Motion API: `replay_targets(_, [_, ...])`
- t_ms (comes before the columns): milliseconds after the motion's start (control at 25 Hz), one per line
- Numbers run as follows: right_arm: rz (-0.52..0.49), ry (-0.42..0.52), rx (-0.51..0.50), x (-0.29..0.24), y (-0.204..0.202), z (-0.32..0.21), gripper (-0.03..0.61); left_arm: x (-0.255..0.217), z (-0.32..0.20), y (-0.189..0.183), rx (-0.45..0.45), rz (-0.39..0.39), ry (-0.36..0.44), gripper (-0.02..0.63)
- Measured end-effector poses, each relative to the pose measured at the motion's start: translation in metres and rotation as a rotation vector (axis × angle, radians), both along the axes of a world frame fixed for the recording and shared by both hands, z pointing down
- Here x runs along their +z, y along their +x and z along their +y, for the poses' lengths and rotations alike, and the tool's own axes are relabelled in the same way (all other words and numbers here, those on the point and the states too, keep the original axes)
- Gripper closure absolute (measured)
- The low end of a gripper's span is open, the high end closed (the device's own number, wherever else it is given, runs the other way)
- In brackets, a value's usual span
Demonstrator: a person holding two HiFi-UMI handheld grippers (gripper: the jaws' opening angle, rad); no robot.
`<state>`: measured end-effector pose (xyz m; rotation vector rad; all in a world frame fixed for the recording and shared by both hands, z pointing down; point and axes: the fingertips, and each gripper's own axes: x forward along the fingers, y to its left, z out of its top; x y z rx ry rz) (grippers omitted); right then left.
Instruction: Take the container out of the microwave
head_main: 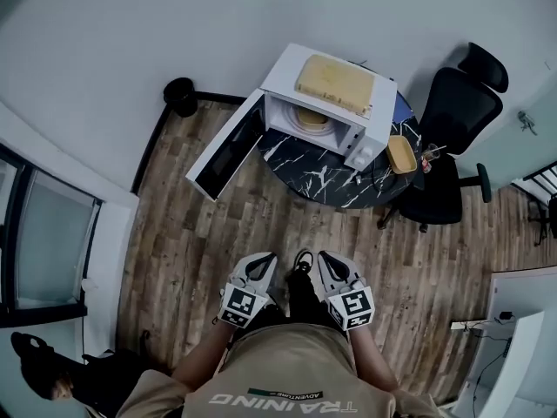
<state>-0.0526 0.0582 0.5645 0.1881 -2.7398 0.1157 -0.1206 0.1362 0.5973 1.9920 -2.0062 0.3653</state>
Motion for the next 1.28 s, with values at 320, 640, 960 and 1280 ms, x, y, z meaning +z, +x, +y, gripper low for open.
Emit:
replay_targets(320, [-0.030,-0.035,-0.026,0.018,-0.047,-0.056,0.571,-0.003,-0.048,-0.039,-0.066,-0.038,-0.038,0.606])
replay_targets(640, [-0.050,-0.045,-0.044,0.017,-0.074,-0.143,0.571,-0.018,-0.142,-0.059,-0.037,-0.078,-0.065,0.606])
replay_targets(960, [-0.057,-0.089,-0.045,0.031,-0.093,-0.206,0.571,-0.010,-0.202,-0.085,-0.067,-0.105,-0.125,0.606])
replay_targets(1280, [-0.037,-0.092,-0.036,0.037,-0.117,-0.229,0.571,-0.003,-0.238,-0.116,-0.021,-0.171,-0.168,0.606])
